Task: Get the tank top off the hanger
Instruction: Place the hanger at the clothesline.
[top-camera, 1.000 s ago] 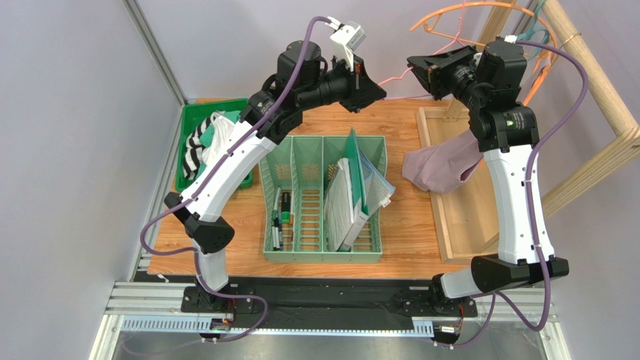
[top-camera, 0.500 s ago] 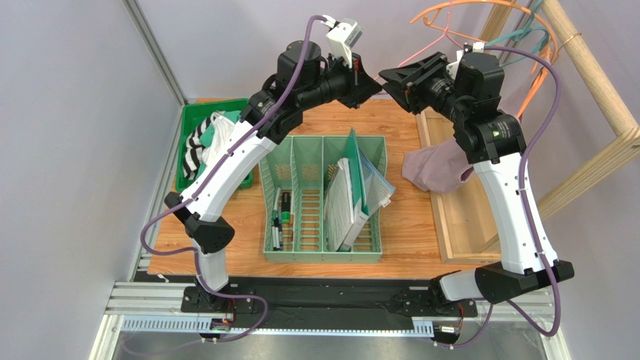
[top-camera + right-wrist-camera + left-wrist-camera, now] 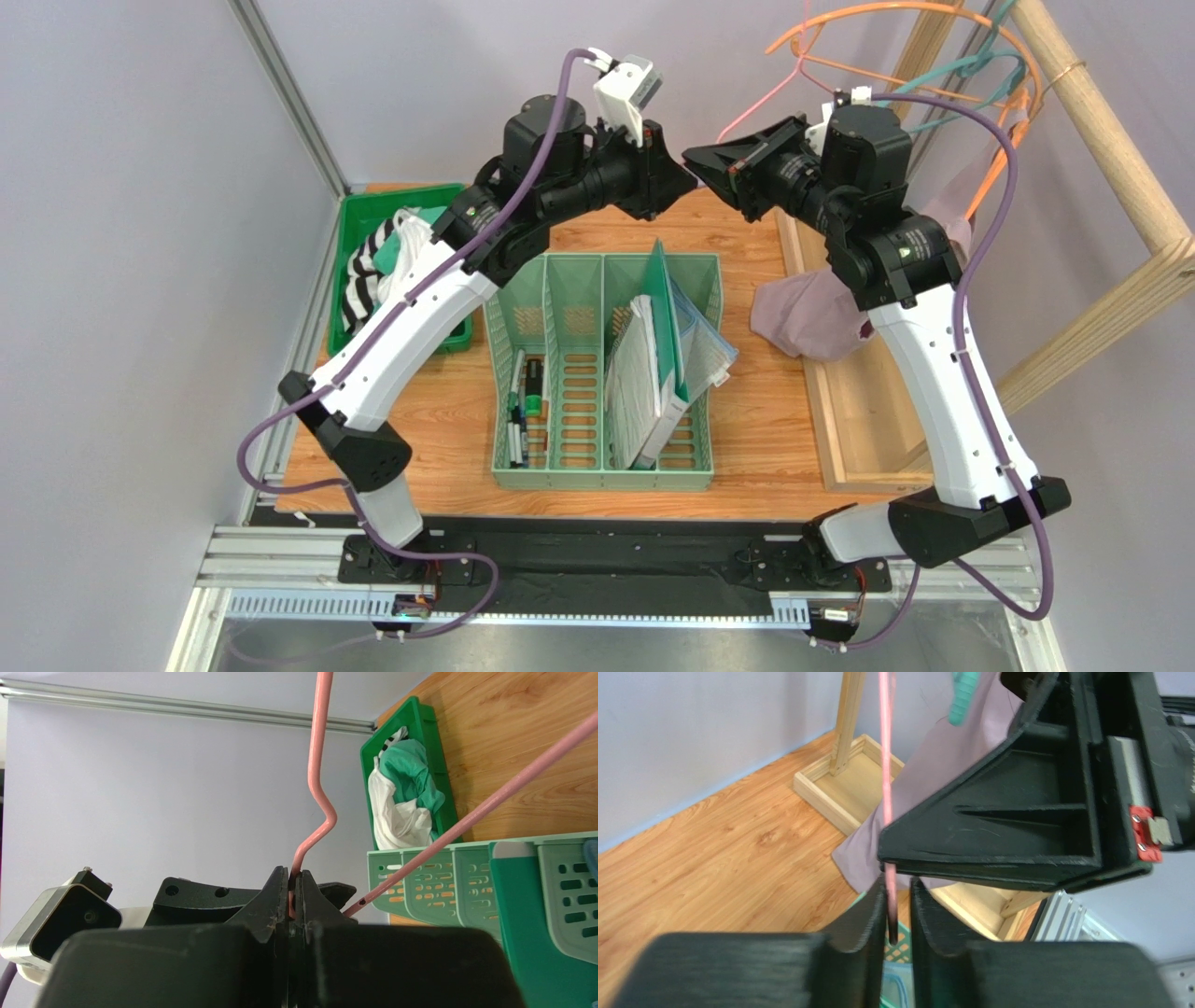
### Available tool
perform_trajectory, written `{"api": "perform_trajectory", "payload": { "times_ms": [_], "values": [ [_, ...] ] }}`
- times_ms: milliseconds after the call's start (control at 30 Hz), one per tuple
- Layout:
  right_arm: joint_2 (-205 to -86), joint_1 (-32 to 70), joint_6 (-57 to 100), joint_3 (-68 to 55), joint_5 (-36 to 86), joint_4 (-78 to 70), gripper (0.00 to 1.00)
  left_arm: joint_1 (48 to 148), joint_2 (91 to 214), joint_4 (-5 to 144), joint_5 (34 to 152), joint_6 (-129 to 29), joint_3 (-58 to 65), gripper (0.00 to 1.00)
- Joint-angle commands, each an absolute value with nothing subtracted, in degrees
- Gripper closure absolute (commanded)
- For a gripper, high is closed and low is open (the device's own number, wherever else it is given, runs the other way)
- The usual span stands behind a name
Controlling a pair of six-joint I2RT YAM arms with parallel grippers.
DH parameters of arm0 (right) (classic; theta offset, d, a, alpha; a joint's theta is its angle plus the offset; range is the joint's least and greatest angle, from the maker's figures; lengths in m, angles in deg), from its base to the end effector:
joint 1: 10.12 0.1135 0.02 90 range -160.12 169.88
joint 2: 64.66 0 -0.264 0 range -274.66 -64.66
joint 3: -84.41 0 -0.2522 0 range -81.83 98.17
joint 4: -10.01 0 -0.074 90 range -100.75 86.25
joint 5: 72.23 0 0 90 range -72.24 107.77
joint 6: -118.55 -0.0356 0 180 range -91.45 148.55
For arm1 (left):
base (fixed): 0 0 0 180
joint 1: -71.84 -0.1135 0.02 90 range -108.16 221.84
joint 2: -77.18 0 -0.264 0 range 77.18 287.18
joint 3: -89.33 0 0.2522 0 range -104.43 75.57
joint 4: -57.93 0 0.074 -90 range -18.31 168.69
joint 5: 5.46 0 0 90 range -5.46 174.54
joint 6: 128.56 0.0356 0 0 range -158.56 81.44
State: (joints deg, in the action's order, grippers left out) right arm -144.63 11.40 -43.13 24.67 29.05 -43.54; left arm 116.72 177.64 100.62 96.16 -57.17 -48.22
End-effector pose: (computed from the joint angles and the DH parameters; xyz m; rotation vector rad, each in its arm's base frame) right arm 0.2509 0.1064 0.5116 0.7073 1.8808 1.2883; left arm 0.2624 -0.2714 0.5146 0.5582 1.6773 -0.9921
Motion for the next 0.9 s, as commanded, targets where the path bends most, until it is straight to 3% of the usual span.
{"api": "perform_trajectory", "payload": {
  "times_ms": [0, 100, 200, 300, 600, 867],
  "values": [
    [-142.4, 13.3, -46.2, 23.6, 26.9, -36.3, 1.00, 117.4, 171.4, 99.5, 96.4, -56.4, -46.0, 0.62],
    [-142.1, 14.5, -47.1, 22.8, 25.7, -33.2, 1.00, 117.4, 169.5, 100.9, 95.3, -56.7, -46.2, 0.40],
    [-143.1, 15.5, -47.1, 24.7, 23.3, -32.6, 1.00, 117.4, 168.0, 104.7, 92.4, -57.1, -47.9, 0.32],
    [-144.5, 16.6, -46.1, 27.1, 17.9, -32.3, 1.00, 117.4, 165.2, 109.5, 91.1, -56.5, -47.9, 0.32],
    [-147.2, 19.1, -46.5, 30.7, 0.7, -27.6, 1.00, 117.3, 145.7, 115.0, 85.0, -59.4, -30.5, 0.32],
    [-152.2, 18.3, -44.6, 35.0, -3.9, -24.1, 1.00, 117.3, 137.6, 120.3, 82.6, -61.4, -26.8, 0.32]
  ]
}}
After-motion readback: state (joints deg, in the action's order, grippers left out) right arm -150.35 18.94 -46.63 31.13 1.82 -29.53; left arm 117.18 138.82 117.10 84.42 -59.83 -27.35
